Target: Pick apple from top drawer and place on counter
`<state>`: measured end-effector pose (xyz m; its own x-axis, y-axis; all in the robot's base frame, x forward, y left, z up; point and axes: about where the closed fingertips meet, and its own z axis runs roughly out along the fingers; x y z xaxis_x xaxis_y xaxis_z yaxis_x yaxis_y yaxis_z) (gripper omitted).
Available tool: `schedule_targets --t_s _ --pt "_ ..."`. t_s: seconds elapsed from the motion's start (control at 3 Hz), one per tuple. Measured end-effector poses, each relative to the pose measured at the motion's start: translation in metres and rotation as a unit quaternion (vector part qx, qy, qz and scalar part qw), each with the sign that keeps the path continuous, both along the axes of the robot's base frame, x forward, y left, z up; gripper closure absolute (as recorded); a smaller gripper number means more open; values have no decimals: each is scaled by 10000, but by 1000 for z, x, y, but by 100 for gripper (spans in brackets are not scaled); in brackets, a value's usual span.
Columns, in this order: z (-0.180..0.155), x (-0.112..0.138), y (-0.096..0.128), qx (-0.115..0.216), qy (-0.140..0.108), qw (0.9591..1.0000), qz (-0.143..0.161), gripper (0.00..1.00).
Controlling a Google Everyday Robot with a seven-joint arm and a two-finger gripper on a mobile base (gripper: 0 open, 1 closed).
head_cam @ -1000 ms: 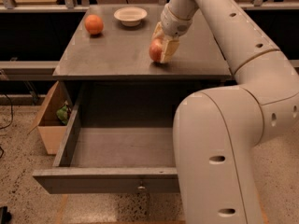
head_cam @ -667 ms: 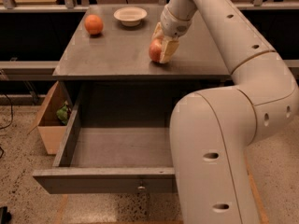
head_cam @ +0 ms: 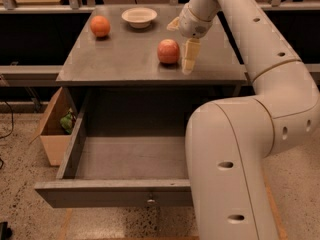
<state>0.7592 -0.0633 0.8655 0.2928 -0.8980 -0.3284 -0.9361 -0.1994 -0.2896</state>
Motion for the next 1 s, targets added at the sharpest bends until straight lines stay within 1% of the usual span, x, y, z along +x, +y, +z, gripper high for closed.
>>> schedule_targets --t_s 0.33,0.67,1.0 --pt "25 -8 -24 926 40 9946 -466 0" --pt "77 -24 -84 2401 -79 9618 -1314 0" --pt "113 -44 -156 3278 -249 9135 -2398 0"
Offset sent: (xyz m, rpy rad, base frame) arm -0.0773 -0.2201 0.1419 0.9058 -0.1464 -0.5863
